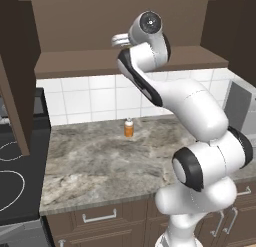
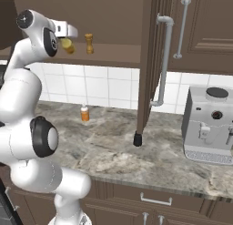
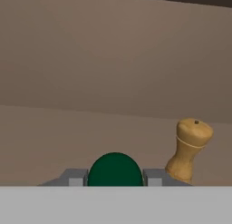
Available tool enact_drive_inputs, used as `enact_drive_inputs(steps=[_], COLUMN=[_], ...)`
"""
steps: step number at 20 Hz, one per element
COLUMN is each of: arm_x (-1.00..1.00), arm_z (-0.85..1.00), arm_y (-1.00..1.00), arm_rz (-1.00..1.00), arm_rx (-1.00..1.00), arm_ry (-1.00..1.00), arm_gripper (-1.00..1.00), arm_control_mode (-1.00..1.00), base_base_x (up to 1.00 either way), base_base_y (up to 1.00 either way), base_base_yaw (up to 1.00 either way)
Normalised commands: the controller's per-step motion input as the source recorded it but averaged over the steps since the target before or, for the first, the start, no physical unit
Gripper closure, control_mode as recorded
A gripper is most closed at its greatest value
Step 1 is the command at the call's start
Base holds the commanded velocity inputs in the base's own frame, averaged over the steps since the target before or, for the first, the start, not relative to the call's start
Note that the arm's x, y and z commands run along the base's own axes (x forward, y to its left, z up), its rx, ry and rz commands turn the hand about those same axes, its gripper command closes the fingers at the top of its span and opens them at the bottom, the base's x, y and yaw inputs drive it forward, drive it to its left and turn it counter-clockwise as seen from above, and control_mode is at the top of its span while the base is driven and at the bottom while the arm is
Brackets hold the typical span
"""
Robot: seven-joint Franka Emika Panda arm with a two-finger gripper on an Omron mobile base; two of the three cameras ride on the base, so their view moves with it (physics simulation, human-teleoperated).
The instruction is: There are various items on the counter. Only move the condiments/shakers into the cabinet.
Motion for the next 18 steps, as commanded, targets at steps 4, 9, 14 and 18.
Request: enact_drive_inputs(steps=[4, 9, 14, 18], arm_x=[0.29, 0.00, 0.00, 0.00], arm_z=[-0.02, -0.02, -0.05, 0.00], arm_y=[0.00, -0.02, -0.18, 0.00], arm_rz=[0.00, 0.00, 0.00, 0.00], arm_rx=[-0.01, 0.00, 0.04, 0.00], arm_ry=[0.02, 0.01, 0.00, 0.00], arm_gripper=[1.00, 1.00, 1.00, 1.00], arm_control_mode=[-1.00, -1.00, -1.00, -1.00], base_base_x=[0.00, 0.00, 0.00, 0.00], base_base_y=[0.00, 0.00, 0.00, 0.00], base_base_yaw=[0.00, 0.00, 0.00, 0.00])
